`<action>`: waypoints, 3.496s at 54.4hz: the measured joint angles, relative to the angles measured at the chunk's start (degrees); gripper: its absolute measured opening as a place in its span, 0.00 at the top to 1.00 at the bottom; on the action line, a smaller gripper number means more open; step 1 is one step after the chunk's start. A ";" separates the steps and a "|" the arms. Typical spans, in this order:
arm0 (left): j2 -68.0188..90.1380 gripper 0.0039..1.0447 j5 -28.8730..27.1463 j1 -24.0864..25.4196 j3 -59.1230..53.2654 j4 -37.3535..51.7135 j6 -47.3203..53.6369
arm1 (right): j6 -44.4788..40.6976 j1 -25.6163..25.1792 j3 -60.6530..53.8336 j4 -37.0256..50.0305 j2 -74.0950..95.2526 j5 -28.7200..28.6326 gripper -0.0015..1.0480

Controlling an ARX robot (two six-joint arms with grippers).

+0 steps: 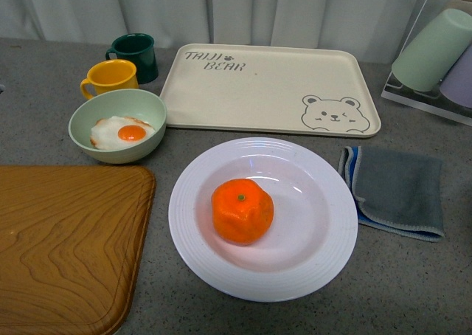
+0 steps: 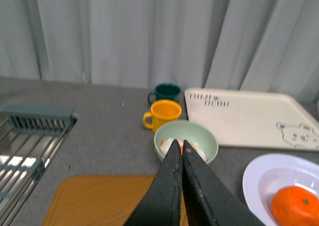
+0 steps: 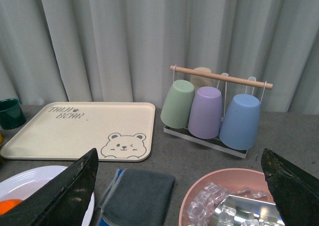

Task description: Place orange and plate with both arms

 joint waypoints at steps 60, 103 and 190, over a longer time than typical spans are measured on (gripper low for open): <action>-1.36 0.06 0.00 0.00 0.00 -0.42 0.11 | 31.80 15.02 30.01 12.66 99.56 -15.85 0.09; -1.36 0.06 0.00 0.00 0.00 -0.42 0.11 | 49.20 17.79 44.13 8.85 116.83 -19.80 0.42; -1.36 0.06 0.00 0.00 0.00 -0.42 0.13 | 60.48 12.83 59.56 28.02 122.95 -30.01 0.96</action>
